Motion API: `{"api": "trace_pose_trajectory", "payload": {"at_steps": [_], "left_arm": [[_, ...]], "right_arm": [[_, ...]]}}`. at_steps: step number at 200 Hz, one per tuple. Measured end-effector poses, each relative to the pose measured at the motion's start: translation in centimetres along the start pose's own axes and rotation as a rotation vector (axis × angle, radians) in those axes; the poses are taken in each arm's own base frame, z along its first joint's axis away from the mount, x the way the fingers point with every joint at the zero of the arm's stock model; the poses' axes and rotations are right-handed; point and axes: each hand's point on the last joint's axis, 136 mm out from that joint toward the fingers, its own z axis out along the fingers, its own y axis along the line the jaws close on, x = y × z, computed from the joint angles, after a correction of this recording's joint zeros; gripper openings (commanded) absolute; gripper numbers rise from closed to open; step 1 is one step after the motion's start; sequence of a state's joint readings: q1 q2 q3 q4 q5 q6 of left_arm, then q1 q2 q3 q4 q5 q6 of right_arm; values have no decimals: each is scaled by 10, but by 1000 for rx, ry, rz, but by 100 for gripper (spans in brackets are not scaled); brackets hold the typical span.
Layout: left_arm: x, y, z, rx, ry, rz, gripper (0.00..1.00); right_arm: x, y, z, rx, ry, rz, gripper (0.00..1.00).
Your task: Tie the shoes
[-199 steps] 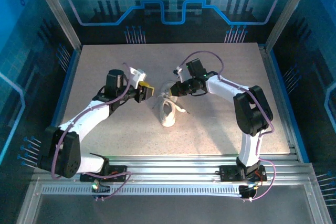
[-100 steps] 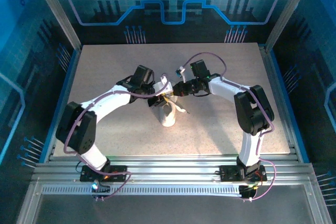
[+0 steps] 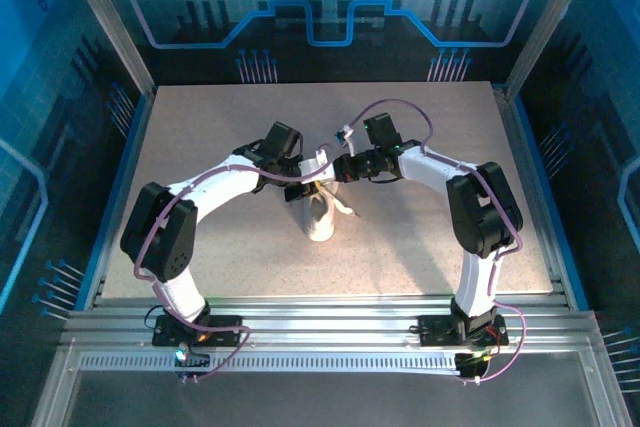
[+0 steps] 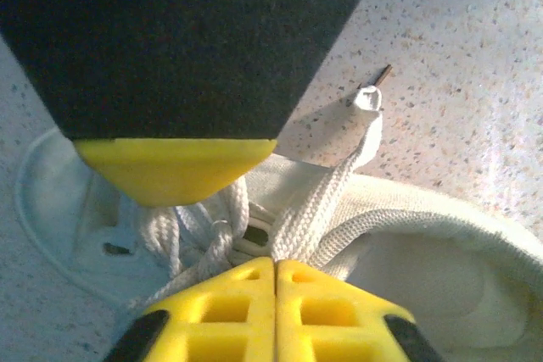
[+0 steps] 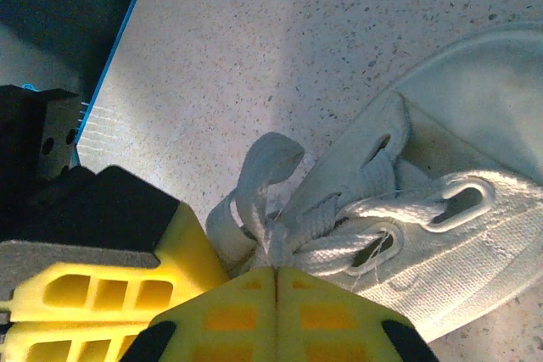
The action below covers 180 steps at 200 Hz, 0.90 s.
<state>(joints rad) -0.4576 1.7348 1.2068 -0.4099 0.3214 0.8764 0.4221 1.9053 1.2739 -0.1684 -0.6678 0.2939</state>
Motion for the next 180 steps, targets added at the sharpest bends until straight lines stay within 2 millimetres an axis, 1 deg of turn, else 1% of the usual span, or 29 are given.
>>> {"api": "trace_pose_trajectory", "payload": {"at_steps": [32,60,100,145,180], "left_arm": [[0,0,0,1,0,3,0],[-1,0,0,0,-1,-21,0],[-1,2,-2,3,-19,-105,0],[-7,12,-6,0,-77,-192,0],[-5,17,-9,6,-93,-263,0]], "right_arm": [[0,0,0,-4,-2,-2,0],[5,-2,1,-6,4,0,0],[11,-5,1,-1,12,3,0],[11,-3,-1,-3,5,-14,0],[11,-3,-1,-5,-1,-21,0]]}}
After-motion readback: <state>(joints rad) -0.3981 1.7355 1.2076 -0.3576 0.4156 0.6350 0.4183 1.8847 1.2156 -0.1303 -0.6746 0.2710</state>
